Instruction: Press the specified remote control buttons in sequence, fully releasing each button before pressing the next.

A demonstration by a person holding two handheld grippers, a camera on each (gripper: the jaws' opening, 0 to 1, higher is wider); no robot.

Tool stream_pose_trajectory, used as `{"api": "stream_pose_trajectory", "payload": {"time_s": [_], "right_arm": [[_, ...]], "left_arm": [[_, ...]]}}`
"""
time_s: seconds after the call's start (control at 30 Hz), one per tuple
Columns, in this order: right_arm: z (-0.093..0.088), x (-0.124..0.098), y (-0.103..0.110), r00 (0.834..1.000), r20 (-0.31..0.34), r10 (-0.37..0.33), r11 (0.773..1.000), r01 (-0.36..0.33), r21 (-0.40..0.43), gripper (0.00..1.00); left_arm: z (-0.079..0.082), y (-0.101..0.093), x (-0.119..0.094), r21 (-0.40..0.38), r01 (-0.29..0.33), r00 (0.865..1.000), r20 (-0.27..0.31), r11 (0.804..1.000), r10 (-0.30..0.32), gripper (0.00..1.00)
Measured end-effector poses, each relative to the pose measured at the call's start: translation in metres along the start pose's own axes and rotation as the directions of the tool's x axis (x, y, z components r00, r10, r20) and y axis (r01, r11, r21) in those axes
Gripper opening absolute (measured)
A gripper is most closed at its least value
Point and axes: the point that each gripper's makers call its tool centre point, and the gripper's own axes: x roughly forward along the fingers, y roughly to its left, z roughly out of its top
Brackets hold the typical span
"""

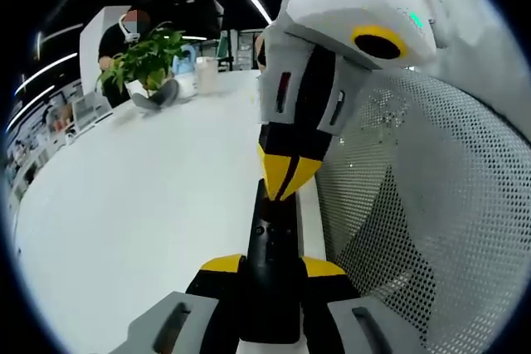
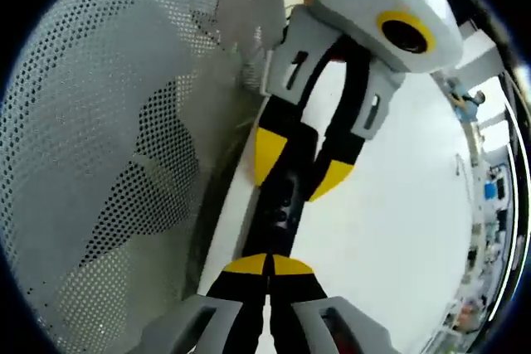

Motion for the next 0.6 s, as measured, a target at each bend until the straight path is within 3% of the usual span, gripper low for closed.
{"api": "stream_pose_trajectory", "payload": {"time_s": [0.03,0.13,0.2,0.23,0.3,0.37,0.47,0.57,0.6], "right_arm": [[-0.0005,-0.0007,0.0000,1.000,-0.004,0.020,0.997,-0.019,0.076,0.00],[-0.0004,-0.0011,-0.0022,0.998,0.028,0.049,0.978,-0.054,0.201,0.00],[-0.0008,-0.0010,-0.0036,0.995,0.075,0.061,0.948,-0.081,0.308,0.00],[-0.0009,-0.0014,-0.0045,0.992,0.113,0.058,0.922,-0.097,0.376,0.00],[-0.0010,-0.0027,-0.0057,0.983,0.182,0.037,0.889,-0.116,0.443,0.00],[-0.0011,-0.0044,-0.0055,0.971,0.240,0.013,0.879,-0.125,0.460,0.00],[-0.0019,-0.0064,-0.0051,0.946,0.321,-0.043,0.834,-0.144,0.533,0.00],[-0.0014,-0.0073,-0.0054,0.933,0.349,-0.086,0.803,-0.143,0.579,0.00],[-0.0021,-0.0077,-0.0049,0.934,0.347,-0.090,0.803,-0.139,0.580,0.00]], "left_arm": [[-0.0001,0.0000,-0.0001,-0.001,-0.001,1.000,0.000,1.000,0.001,0.25],[0.0002,-0.0002,0.0001,0.000,-0.001,1.000,0.000,1.000,0.001,0.25],[0.0002,-0.0001,0.0002,0.000,-0.002,1.000,0.000,1.000,0.002,0.25],[0.0002,-0.0001,0.0002,0.000,-0.002,1.000,-0.001,1.000,0.002,0.25],[0.0002,-0.0002,0.0001,-0.001,-0.002,1.000,0.000,1.000,0.002,0.25],[0.0002,-0.0001,0.0000,-0.001,-0.002,1.000,0.000,1.000,0.002,0.25],[0.0001,-0.0001,-0.0001,0.000,-0.002,1.000,0.000,1.000,0.002,0.25],[-0.0001,0.0001,-0.0001,-0.001,-0.002,1.000,0.001,1.000,0.002,0.25],[-0.0001,0.0002,0.0000,-0.001,-0.002,1.000,0.002,1.000,0.002,0.25]]}}
